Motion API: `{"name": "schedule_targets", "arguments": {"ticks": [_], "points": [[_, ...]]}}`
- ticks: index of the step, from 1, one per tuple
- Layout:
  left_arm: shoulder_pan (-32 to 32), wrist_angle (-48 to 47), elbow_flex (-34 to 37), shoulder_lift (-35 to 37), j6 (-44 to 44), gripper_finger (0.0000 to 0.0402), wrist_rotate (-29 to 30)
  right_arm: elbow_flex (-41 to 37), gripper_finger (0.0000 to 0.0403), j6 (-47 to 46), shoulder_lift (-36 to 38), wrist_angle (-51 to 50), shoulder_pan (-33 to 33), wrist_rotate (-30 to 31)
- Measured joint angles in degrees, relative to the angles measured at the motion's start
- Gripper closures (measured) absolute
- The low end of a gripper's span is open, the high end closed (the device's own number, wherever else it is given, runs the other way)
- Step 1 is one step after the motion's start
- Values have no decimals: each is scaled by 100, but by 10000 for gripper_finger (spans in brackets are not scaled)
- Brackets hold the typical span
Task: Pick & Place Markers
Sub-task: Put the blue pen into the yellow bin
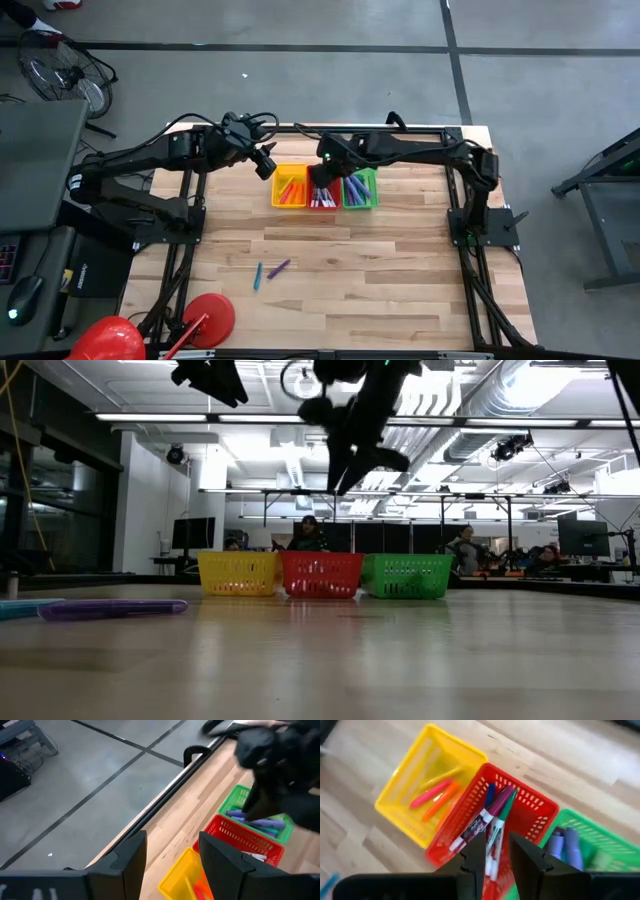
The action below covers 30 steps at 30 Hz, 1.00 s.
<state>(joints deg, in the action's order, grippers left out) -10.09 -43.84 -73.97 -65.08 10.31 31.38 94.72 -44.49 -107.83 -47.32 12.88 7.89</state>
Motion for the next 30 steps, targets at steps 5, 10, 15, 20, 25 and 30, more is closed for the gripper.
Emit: {"name": "schedule_targets", "arguments": {"ticks": [5,10,15,20,25,30], "points": [[0,139,0,-55,4,227,16,0,329,543,492,-400,-258,766],[0,159,4,-70,2,227,96,0,329,835,844,-878,-533,1733],[-2,152,4,-135,4,227,113,0,329,1227,999,-1212,-827,2184],[0,81,5,-167,65,227,111,-142,339,1441,1090,-1282,-1176,2371],[-2,4,4,-168,325,227,107,-1584,358,1489,1909,13,-1439,2167],[-2,-83,4,-168,554,227,40,-3445,379,1341,3375,1668,-1603,1700]]}}
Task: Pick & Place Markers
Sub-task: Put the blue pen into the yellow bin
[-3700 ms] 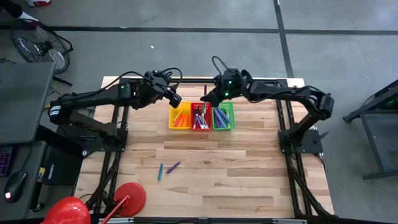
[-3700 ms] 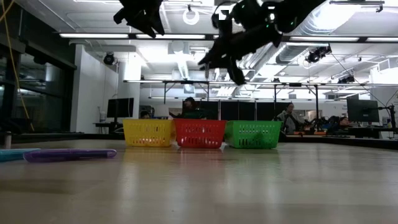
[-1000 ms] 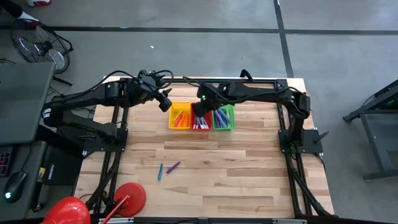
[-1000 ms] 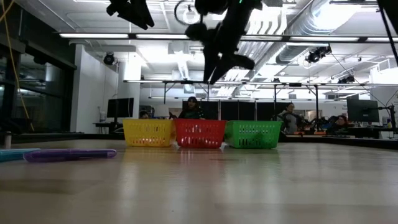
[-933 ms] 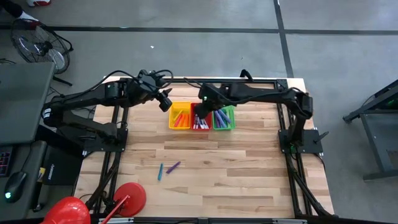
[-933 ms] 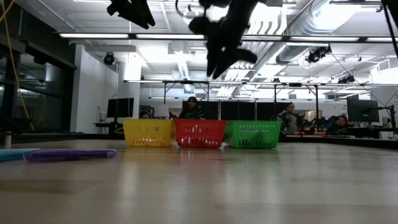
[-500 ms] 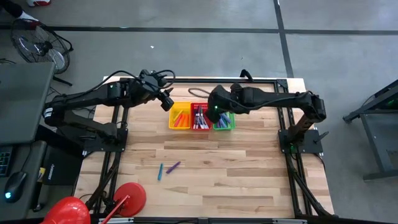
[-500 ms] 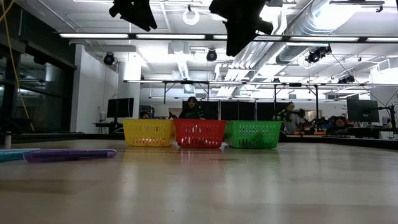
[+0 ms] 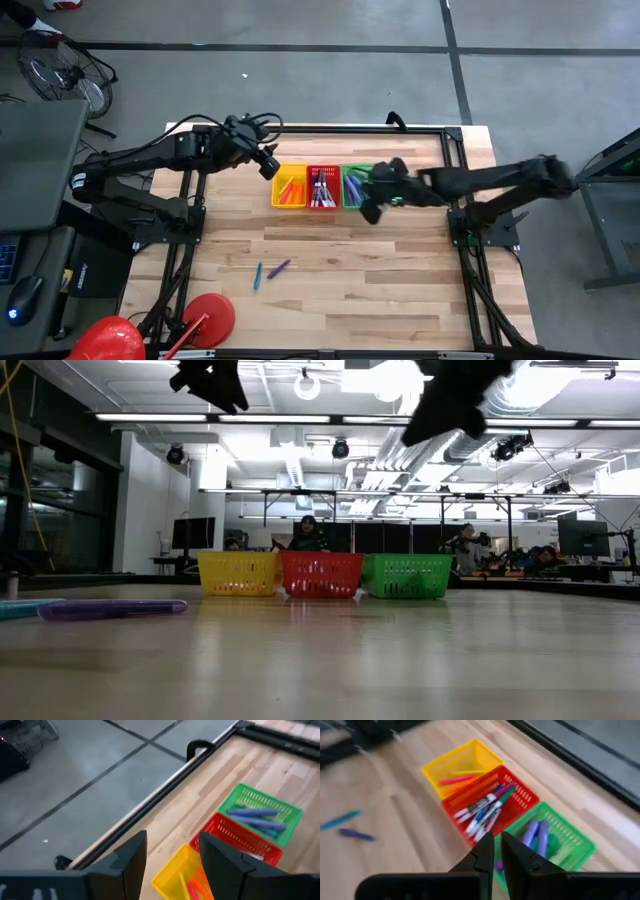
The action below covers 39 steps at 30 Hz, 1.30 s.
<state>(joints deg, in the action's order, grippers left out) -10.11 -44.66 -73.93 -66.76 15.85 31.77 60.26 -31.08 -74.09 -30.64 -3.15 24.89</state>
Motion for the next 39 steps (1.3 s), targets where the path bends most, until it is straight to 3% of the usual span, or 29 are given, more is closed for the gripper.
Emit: {"name": "schedule_targets", "arguments": {"ticks": [6,10,16,20,28,33,39], "points": [[1,-920,0,2,641,227,27,-1305,390,-104,1633,596,-29,-142],[137,-1880,87,7,1800,227,-168,-1759,384,-97,2572,621,-29,-148],[960,-2668,677,7,3554,227,-513,-2231,348,161,3559,602,-29,-263],[1693,-2494,1011,4,4845,227,-994,-2288,313,405,3829,600,-29,-596],[2957,-2538,1117,-429,7255,227,-1393,-2288,247,778,3897,585,-28,-1032],[3160,-2404,1117,-1154,7883,227,-2185,-2288,227,855,3895,585,-29,-1218],[3161,-1414,1117,-1937,7937,227,-3001,-2288,224,814,3895,556,-28,-1464]]}}
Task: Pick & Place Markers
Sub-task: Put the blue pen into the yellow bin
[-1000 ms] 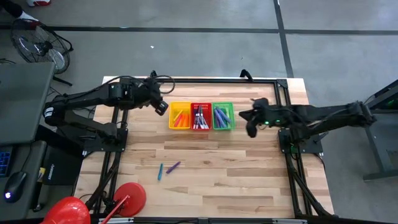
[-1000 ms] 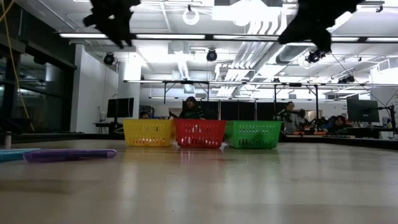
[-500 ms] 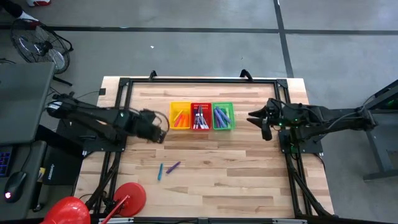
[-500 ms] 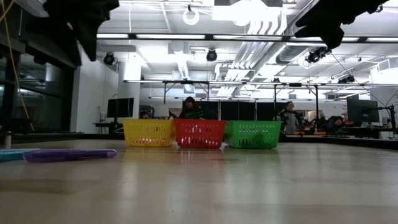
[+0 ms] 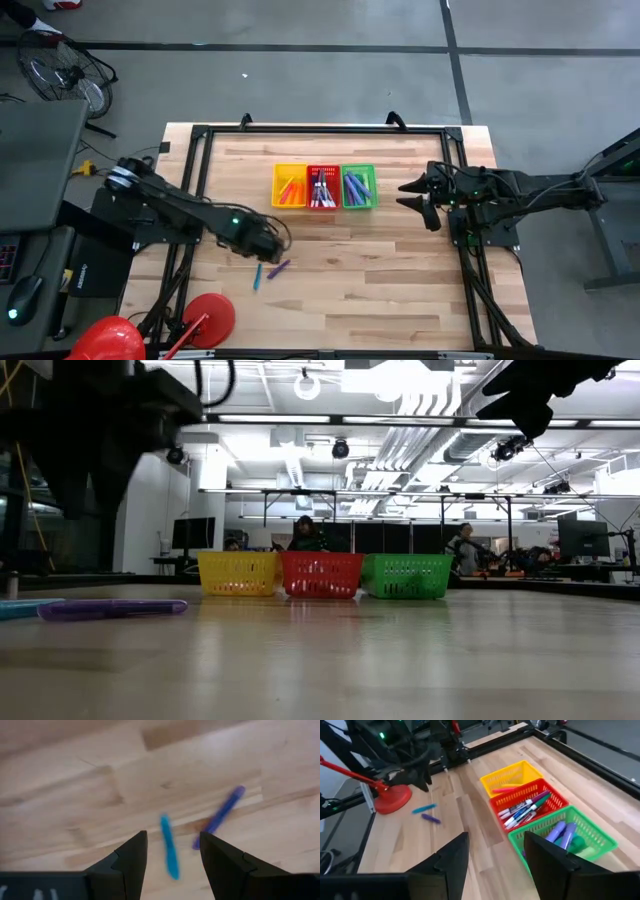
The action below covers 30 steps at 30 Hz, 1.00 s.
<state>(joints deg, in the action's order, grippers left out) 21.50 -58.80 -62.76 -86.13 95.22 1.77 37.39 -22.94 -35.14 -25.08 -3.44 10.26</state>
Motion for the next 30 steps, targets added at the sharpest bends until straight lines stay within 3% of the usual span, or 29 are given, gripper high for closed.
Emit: {"name": "schedule_targets", "arguments": {"ticks": [4,13,30], "points": [[101,537,0,-471,188,227,-201,0,224,-13,-2,2,-1,-115],[682,458,-7,-856,1192,227,-95,0,224,-59,-2,-15,-1,-301],[702,689,-11,-1323,1158,227,-184,2,224,-210,-4,-39,-1,-485]]}}
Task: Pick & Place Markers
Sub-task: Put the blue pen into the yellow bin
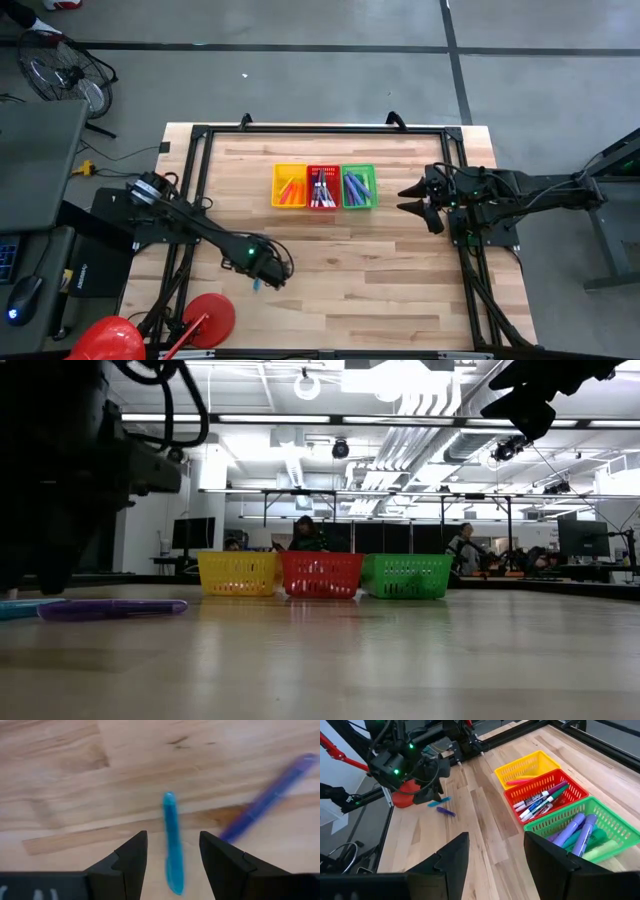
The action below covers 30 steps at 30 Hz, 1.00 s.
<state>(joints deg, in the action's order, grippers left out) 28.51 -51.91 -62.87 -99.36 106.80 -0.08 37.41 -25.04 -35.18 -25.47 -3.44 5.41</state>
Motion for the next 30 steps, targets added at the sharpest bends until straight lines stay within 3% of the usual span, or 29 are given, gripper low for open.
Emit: {"name": "schedule_targets", "arguments": {"ticks": [18,30], "points": [[-26,1270,953,27,-122,229,-542,0,226,-56,0,4,0,-217],[-24,1311,957,5,-302,290,-583,0,226,-2,0,6,2,42]]}}
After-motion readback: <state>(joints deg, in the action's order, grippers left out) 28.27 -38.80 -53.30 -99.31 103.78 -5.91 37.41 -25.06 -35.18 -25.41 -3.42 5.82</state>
